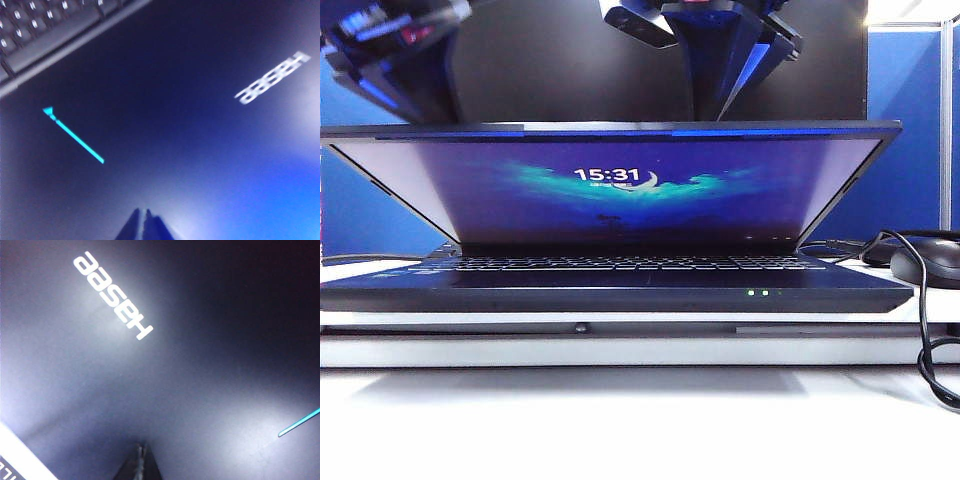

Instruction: Close the lid of the black laptop.

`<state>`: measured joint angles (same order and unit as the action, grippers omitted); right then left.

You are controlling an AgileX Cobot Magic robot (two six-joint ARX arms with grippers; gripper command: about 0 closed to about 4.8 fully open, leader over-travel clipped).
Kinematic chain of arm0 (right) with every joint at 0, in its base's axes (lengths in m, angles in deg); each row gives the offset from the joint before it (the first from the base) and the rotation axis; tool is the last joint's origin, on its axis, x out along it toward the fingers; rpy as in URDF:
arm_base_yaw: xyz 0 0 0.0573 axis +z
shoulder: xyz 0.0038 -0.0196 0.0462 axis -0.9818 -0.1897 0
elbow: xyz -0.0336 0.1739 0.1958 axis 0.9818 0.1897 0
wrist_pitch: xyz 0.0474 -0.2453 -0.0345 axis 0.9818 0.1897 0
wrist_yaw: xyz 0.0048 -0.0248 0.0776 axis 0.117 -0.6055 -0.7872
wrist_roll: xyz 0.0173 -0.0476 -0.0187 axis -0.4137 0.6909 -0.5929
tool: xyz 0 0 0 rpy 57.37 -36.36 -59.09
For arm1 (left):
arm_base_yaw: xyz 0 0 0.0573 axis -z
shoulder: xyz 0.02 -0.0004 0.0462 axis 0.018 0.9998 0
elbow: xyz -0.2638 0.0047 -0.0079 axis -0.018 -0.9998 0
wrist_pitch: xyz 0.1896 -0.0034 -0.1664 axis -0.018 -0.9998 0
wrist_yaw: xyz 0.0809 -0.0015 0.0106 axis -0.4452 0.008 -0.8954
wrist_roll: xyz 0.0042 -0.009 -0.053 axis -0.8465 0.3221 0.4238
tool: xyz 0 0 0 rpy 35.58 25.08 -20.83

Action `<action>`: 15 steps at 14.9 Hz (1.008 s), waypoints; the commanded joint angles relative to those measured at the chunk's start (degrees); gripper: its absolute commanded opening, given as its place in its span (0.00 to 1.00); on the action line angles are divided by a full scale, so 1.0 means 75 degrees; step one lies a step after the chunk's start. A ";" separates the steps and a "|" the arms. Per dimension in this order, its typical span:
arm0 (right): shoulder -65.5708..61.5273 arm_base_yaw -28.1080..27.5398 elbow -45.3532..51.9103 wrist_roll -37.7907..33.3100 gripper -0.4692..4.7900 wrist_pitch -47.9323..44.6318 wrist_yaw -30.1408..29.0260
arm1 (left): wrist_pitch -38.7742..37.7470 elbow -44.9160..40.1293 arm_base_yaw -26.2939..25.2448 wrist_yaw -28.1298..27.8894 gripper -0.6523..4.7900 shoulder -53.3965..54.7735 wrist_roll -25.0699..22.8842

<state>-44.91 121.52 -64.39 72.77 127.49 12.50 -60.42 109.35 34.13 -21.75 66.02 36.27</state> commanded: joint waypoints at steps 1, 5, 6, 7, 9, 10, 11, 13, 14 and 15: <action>0.0029 -0.0009 0.0009 -0.0038 0.08 -0.0041 0.0137 | -0.0286 0.0015 0.0000 0.0038 0.11 0.0157 -0.0055; 0.0029 0.0000 0.0286 -0.0154 0.08 -0.0117 0.0134 | -0.0638 0.0012 0.0000 0.0210 0.11 0.0201 -0.0047; 0.0029 0.0000 0.0478 -0.0178 0.08 -0.0169 0.0134 | -0.0679 0.0012 0.0000 0.0207 0.11 0.0201 -0.0044; 0.0029 0.0003 0.0679 -0.0181 0.08 -0.0254 0.0131 | -0.0699 0.0012 0.0000 0.0207 0.11 0.0201 -0.0047; 0.0029 0.0015 0.0930 -0.0201 0.08 -0.0335 0.0131 | -0.0714 0.0009 0.0000 0.0210 0.11 0.0204 -0.0026; 0.0029 0.0017 0.0970 -0.0216 0.08 -0.0399 0.0128 | -0.0714 0.0006 0.0000 0.0251 0.11 0.0216 -0.0012; 0.0029 0.0017 0.0970 -0.0230 0.08 -0.0443 0.0128 | -0.0717 -0.0003 0.0000 0.0385 0.11 0.0219 0.0009; 0.0026 0.0017 0.0970 -0.0233 0.08 -0.0490 0.0131 | -0.0714 -0.0003 0.0000 0.0379 0.11 0.0219 0.0038; 0.0026 0.0020 0.0970 -0.0233 0.08 -0.0519 0.0128 | -0.0717 -0.0003 0.0000 0.0379 0.11 0.0251 0.0047; 0.0029 0.0020 0.0970 -0.0236 0.08 -0.0527 0.0128 | -0.0723 -0.0003 0.0000 0.0379 0.11 0.0291 0.0044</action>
<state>-44.91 121.56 -56.94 71.24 124.04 13.38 -65.93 109.33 34.13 -19.34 67.94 36.33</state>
